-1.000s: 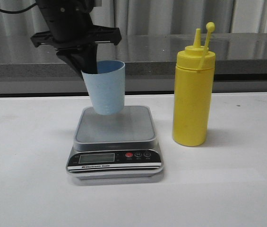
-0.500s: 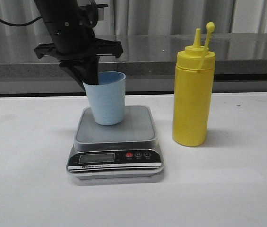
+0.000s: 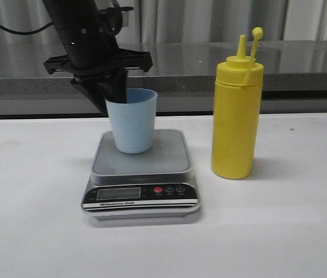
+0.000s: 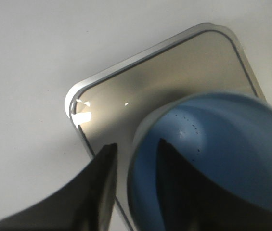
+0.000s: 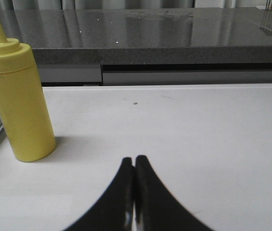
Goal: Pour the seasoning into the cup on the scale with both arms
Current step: 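Open the left gripper and withdraw it from the cup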
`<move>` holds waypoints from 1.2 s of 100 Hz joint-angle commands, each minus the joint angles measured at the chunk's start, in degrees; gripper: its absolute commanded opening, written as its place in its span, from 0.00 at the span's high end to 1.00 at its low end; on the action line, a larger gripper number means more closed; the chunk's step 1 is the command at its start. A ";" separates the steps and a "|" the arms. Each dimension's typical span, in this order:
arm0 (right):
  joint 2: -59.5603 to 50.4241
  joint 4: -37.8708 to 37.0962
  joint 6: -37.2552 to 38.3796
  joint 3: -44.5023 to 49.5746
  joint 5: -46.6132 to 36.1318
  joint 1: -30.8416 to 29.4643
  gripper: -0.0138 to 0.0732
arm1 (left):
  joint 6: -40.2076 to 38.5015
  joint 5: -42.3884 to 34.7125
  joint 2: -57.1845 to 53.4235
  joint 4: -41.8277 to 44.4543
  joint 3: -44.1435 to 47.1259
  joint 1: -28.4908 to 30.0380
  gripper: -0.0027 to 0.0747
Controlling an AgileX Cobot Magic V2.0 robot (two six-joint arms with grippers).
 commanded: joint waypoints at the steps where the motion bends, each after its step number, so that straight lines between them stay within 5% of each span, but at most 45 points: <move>1: -1.14 -0.01 -0.40 -1.24 -4.74 -0.50 0.92 | 0.20 -1.24 -2.92 -1.10 -1.58 -0.35 0.46; 12: -1.14 -0.01 -0.40 -1.24 -4.74 -0.50 0.92 | 0.20 -0.52 -2.92 -1.24 -1.80 -0.35 0.40; 84: -1.14 -0.01 -0.40 -1.24 -4.74 -0.50 0.92 | 0.20 -5.14 -20.03 3.89 -0.09 4.65 0.40; 120: -1.14 -0.01 -0.40 -1.24 -4.74 -0.50 0.92 | -0.31 -22.40 -41.75 3.89 22.84 14.62 0.40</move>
